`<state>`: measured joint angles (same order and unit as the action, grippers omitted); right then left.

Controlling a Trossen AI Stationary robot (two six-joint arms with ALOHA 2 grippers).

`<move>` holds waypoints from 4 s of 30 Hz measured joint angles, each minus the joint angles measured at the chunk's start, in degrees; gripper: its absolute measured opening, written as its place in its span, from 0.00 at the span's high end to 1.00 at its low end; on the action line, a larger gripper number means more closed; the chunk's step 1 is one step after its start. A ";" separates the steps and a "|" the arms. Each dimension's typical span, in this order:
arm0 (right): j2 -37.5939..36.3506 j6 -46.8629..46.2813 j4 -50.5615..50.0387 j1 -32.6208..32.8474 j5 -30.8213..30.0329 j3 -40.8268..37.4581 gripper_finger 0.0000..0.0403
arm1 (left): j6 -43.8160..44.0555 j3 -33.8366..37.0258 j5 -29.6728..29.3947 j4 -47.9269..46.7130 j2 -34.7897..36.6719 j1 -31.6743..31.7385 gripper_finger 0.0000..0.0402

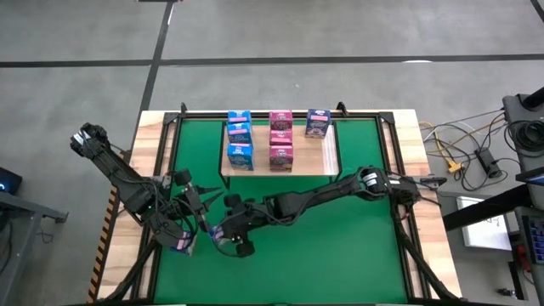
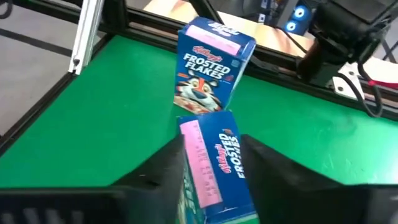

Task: Stack cereal on shelf
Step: Put the right dark blue cereal box, aligned with the other dark blue cereal box on the shelf

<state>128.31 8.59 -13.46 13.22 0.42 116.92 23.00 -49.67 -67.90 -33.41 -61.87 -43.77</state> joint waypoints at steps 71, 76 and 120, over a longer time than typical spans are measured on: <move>-34.54 -3.61 -26.50 -0.84 7.06 -16.92 0.61 | -0.02 -0.02 -0.02 -0.02 0.02 -0.01 0.90; -44.51 -4.18 -25.04 -1.25 1.58 -27.18 0.61 | -0.02 -0.02 -0.02 -0.02 0.02 0.00 0.90; -71.10 3.02 -9.74 -38.28 11.76 -59.98 0.60 | -0.63 -0.02 -0.09 -0.01 0.02 -0.01 0.90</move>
<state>57.21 11.62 -23.20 -25.06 12.18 56.95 22.37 -49.69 -67.99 -33.42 -61.84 -43.78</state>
